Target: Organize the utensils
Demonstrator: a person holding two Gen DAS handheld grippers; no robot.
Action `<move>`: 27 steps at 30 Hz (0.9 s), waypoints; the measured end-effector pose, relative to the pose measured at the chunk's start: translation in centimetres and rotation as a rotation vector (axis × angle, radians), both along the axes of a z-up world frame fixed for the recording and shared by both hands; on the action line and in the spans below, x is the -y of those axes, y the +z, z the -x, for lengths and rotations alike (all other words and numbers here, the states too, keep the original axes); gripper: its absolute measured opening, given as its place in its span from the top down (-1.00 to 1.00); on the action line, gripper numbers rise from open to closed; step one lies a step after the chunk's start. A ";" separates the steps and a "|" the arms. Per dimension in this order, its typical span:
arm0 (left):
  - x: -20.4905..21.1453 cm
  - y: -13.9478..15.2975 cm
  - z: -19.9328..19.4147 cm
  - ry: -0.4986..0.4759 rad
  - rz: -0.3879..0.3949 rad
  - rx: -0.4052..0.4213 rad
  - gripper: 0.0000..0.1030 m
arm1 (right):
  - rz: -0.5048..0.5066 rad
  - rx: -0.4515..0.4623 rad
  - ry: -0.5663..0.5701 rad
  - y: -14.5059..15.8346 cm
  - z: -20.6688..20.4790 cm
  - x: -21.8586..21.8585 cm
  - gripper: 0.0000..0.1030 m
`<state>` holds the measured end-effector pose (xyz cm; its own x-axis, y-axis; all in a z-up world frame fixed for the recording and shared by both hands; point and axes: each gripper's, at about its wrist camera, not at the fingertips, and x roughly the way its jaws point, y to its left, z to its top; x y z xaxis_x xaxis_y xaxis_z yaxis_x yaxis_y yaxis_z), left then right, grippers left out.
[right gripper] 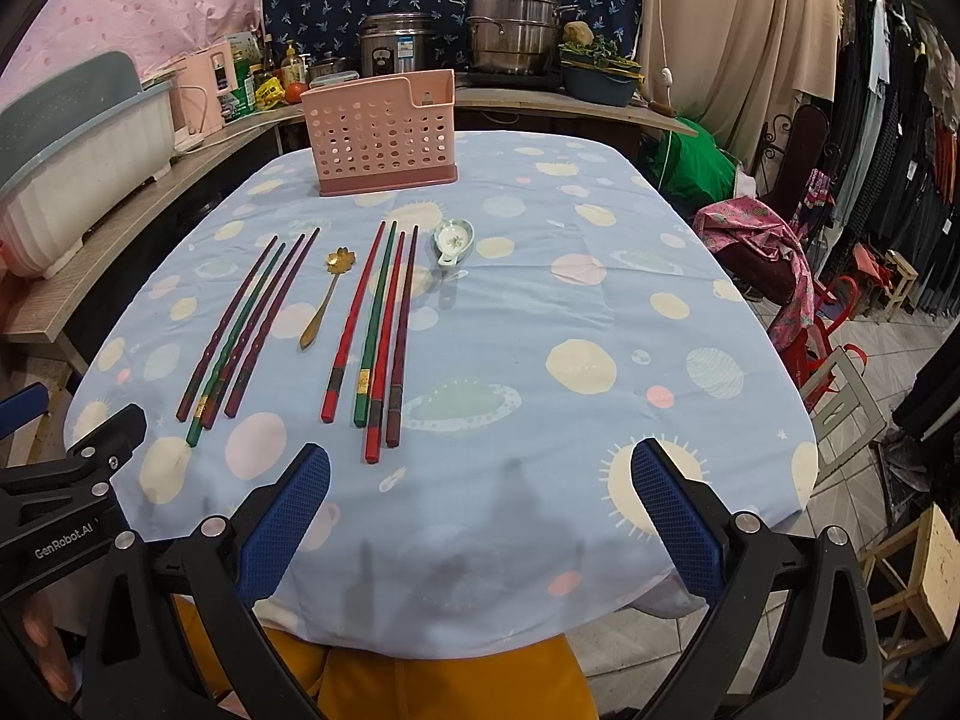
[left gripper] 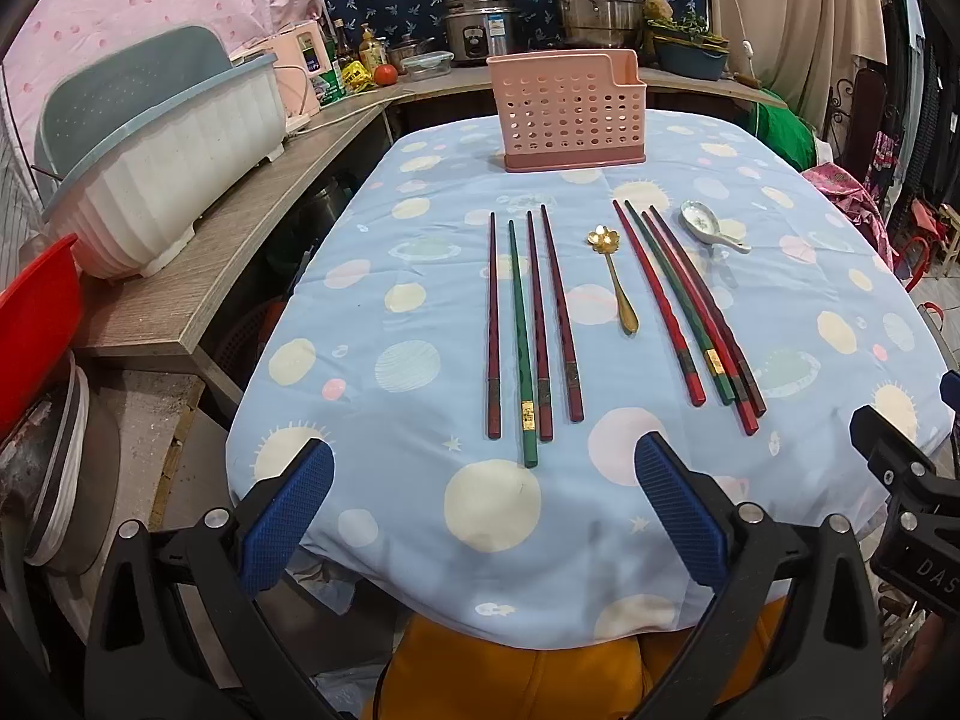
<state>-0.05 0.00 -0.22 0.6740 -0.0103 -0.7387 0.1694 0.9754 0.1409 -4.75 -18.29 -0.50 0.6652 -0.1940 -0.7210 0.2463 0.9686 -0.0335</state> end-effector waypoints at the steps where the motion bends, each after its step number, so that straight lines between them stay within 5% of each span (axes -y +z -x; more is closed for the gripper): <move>1: 0.0 0.0 0.0 -0.001 0.000 0.000 -0.86 | 0.000 0.000 0.000 0.0 0.0 0.0 -0.87; 27: -0.1 -0.2 0.1 0.008 0.008 -0.004 -0.86 | -0.006 0.003 0.002 0.1 -0.1 -0.5 -0.87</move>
